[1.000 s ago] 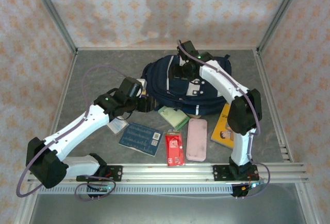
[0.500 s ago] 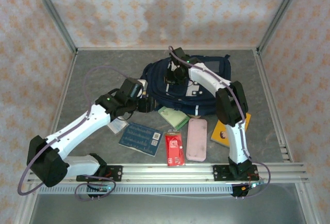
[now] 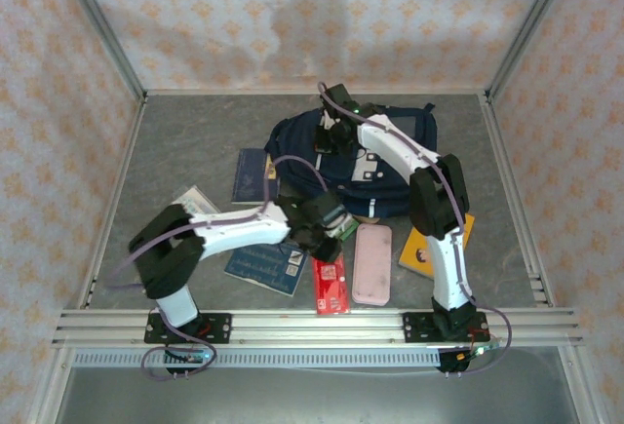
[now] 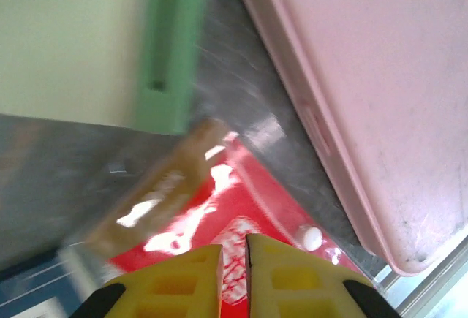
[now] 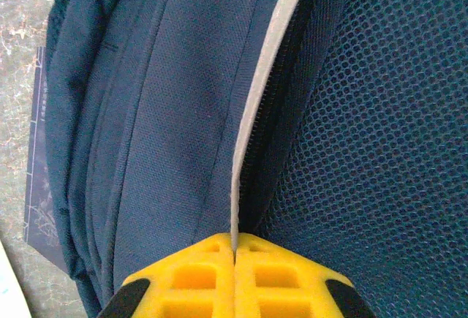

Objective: Pack the student bag
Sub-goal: Move the loose stationery to the bottom-center of the table.

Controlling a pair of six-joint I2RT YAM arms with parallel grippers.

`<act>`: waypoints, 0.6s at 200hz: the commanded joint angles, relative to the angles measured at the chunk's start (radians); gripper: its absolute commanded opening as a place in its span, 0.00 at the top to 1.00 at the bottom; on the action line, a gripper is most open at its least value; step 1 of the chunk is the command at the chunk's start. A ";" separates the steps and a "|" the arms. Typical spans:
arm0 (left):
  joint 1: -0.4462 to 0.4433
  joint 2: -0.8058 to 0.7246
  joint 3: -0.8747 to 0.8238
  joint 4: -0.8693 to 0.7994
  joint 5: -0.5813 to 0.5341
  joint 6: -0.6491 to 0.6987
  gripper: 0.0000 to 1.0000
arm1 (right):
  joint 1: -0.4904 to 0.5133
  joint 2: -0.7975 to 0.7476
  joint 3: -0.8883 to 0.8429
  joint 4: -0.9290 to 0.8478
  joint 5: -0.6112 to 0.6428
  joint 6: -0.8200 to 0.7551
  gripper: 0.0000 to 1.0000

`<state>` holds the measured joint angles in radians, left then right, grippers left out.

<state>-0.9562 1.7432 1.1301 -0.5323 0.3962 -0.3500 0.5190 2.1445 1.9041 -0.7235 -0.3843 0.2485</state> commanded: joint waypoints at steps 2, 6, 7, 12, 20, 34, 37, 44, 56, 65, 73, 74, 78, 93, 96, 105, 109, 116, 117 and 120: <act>-0.038 0.065 0.059 -0.058 0.022 0.042 0.85 | -0.019 -0.020 0.051 -0.020 0.045 -0.024 1.00; -0.040 0.076 0.064 -0.058 0.015 0.042 0.85 | -0.019 -0.020 0.053 -0.021 0.045 -0.023 1.00; -0.040 0.078 0.065 -0.058 0.013 0.042 0.85 | -0.019 -0.021 0.054 -0.021 0.044 -0.024 1.00; -0.041 0.090 0.071 -0.061 0.005 0.040 0.85 | -0.019 -0.022 0.057 -0.022 0.044 -0.023 1.00; -0.040 0.108 0.084 -0.073 -0.014 0.043 0.85 | -0.019 -0.021 0.059 -0.026 0.045 -0.025 1.00; -0.040 0.133 0.097 -0.100 -0.050 0.054 0.85 | -0.020 -0.024 0.064 -0.029 0.046 -0.030 1.00; -0.040 0.136 0.100 -0.106 -0.063 0.056 0.85 | -0.020 -0.023 0.065 -0.030 0.045 -0.030 1.00; -0.041 0.149 0.106 -0.122 -0.098 0.061 0.86 | -0.019 -0.024 0.067 -0.032 0.044 -0.033 1.00; -0.036 0.162 0.113 -0.140 -0.146 0.067 0.87 | -0.020 -0.023 0.070 -0.037 0.039 -0.038 1.00; -0.027 0.190 0.113 -0.150 -0.182 0.064 0.89 | -0.019 -0.024 0.070 -0.038 0.038 -0.041 1.00; -0.016 0.196 0.108 -0.149 -0.205 0.059 0.90 | -0.019 -0.025 0.069 -0.040 0.043 -0.047 1.00; -0.015 0.196 0.106 -0.148 -0.208 0.058 0.90 | -0.020 -0.025 0.069 -0.041 0.043 -0.047 1.00; -0.007 0.195 0.102 -0.145 -0.217 0.056 0.90 | -0.019 -0.027 0.068 -0.042 0.046 -0.049 1.00; 0.023 0.175 0.080 -0.126 -0.240 0.047 0.90 | -0.020 -0.028 0.062 -0.044 0.050 -0.055 1.00; 0.029 0.159 0.074 -0.119 -0.239 0.046 0.90 | -0.020 -0.029 0.061 -0.045 0.050 -0.057 1.00; 0.039 0.105 0.056 -0.091 -0.230 0.046 0.90 | -0.022 -0.031 0.059 -0.043 0.046 -0.060 1.00; 0.040 0.080 0.050 -0.078 -0.228 0.046 0.90 | -0.022 -0.031 0.058 -0.043 0.041 -0.061 1.00; 0.040 0.034 0.041 -0.057 -0.227 0.049 0.89 | -0.022 -0.034 0.059 -0.043 0.032 -0.063 1.00; 0.040 0.028 0.040 -0.054 -0.227 0.049 0.89 | -0.022 -0.034 0.059 -0.043 0.031 -0.063 1.00; 0.040 0.006 0.036 -0.044 -0.226 0.050 0.88 | -0.022 -0.037 0.059 -0.042 0.029 -0.063 1.00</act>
<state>-0.9543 1.8641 1.2106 -0.6067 0.2802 -0.3119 0.5114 2.1445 1.9339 -0.7444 -0.3779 0.2119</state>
